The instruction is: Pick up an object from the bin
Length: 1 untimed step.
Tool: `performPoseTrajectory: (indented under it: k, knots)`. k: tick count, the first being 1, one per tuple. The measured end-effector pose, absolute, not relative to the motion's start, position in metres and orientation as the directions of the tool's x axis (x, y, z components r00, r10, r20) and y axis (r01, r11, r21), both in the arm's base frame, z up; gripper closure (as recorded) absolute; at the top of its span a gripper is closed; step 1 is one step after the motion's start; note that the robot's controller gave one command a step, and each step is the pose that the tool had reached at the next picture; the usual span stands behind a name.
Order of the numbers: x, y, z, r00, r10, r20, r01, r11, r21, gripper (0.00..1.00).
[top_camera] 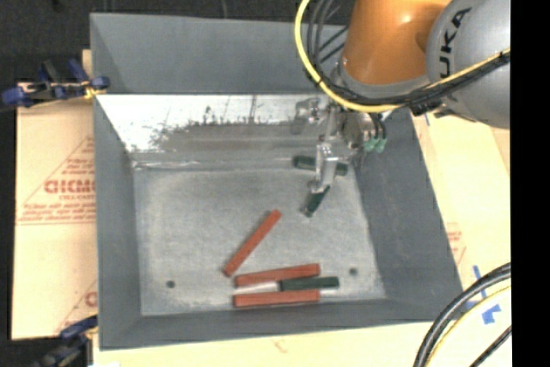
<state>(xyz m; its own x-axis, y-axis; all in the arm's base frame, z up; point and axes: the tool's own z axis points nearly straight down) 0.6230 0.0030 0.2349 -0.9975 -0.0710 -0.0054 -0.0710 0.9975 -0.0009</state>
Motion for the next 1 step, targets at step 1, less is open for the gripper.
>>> performPoseTrajectory:
  k: [1]
  knots:
    - [0.6185, 0.0001, 0.196, -0.993, -0.114, -0.013, -0.114, 0.993, -0.002, 0.0]
